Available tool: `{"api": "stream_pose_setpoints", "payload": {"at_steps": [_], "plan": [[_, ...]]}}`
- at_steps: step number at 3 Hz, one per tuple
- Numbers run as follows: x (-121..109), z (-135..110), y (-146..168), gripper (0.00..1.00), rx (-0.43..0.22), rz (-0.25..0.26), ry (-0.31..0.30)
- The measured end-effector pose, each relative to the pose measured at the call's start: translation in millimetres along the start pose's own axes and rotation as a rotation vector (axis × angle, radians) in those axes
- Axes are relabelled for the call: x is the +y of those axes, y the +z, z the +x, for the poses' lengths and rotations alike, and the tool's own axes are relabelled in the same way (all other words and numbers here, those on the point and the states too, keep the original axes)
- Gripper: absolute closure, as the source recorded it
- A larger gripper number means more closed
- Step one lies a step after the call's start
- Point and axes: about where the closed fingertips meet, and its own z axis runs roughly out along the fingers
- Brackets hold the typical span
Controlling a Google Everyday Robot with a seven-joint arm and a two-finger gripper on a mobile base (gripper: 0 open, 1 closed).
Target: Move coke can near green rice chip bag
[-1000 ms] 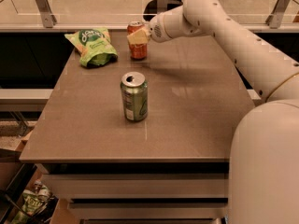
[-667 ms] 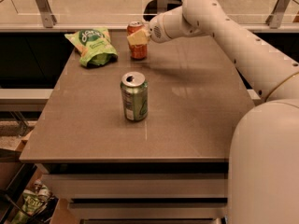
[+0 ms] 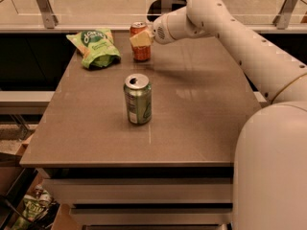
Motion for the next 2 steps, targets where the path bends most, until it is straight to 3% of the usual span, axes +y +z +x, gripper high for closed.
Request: {"api": "stream_pose_setpoints", "payload": {"at_steps": [1, 2], "plan": [[0.1, -0.2, 0.0, 0.12, 0.0, 0.0, 0.0], [1.7, 0.7, 2.8, 0.0, 0.002, -0.004, 0.0]]}}
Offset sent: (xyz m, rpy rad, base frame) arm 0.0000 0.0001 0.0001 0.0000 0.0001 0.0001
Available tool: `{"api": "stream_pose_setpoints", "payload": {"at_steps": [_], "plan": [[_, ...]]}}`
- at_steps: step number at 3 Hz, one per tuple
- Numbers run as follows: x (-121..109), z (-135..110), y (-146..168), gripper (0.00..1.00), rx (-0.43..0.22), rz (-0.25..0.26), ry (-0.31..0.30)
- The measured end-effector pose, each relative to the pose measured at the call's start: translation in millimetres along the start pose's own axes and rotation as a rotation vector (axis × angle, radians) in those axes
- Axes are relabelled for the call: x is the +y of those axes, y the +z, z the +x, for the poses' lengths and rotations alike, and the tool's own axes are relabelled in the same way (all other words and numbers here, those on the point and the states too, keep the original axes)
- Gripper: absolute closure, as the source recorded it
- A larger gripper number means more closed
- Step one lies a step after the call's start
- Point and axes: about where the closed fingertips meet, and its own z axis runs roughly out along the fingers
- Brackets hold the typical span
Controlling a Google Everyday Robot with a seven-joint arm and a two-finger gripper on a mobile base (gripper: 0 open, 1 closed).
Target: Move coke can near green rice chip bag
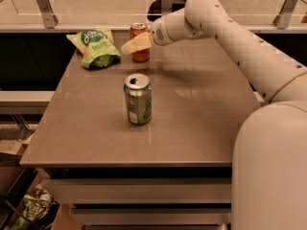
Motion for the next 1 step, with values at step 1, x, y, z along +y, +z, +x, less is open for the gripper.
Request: {"api": "stream_pose_setpoints", "payload": {"at_steps": [1], "plan": [[0.1, 0.0, 0.1, 0.0, 0.0, 0.0, 0.0]]}}
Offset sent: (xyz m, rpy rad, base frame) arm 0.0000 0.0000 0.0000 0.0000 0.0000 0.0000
